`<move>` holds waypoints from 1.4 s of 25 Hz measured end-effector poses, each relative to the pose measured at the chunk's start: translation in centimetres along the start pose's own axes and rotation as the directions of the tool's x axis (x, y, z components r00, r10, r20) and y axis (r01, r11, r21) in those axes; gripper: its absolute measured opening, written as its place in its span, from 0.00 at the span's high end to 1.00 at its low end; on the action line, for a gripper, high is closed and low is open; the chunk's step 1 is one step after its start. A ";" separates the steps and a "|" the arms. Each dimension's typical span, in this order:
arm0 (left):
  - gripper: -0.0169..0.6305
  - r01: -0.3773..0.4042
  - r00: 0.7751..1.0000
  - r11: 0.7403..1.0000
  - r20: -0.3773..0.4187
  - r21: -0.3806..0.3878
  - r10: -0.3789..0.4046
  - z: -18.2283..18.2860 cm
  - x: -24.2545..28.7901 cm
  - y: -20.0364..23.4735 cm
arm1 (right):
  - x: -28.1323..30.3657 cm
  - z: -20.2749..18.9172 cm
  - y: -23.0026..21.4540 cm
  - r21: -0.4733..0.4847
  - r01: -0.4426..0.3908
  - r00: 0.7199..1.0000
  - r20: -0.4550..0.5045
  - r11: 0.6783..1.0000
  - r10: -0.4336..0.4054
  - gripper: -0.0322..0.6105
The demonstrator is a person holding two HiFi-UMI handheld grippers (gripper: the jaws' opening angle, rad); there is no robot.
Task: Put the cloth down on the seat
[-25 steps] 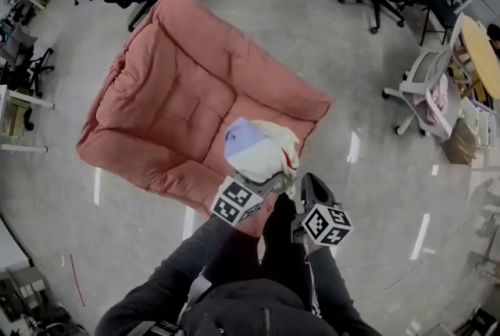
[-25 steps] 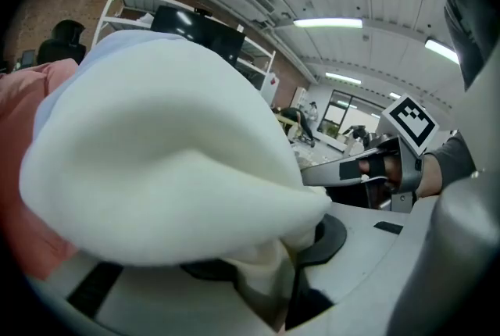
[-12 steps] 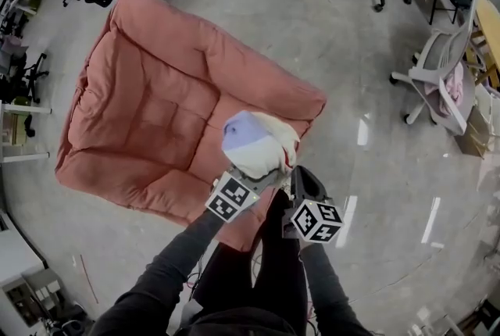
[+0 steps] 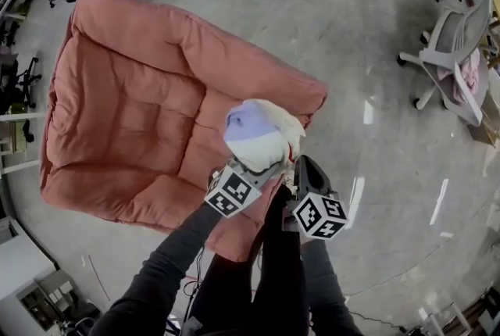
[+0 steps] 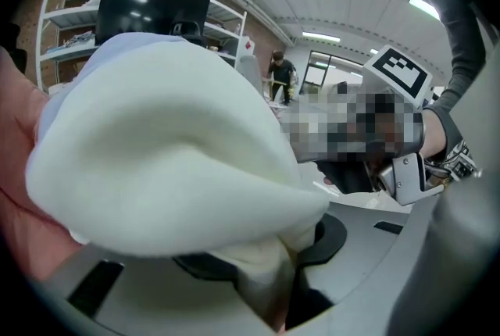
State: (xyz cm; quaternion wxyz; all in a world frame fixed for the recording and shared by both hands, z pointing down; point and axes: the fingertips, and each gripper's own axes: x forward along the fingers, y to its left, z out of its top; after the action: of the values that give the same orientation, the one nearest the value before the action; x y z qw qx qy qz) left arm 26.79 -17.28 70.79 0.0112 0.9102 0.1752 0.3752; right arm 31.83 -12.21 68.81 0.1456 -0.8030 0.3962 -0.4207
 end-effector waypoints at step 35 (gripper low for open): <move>0.64 -0.033 0.996 0.983 -0.090 -0.180 0.017 -5.7 11.9 5.9 | 5.4 -2.6 -6.0 -0.005 0.040 0.994 -0.101 0.999 -0.040 0.93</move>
State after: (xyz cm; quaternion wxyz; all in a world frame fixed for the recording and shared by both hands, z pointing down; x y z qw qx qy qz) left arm 32.54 -19.59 83.84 0.0814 0.8901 0.1295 0.4293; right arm 34.69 -12.21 76.82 0.1155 -0.7887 0.3875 -0.4631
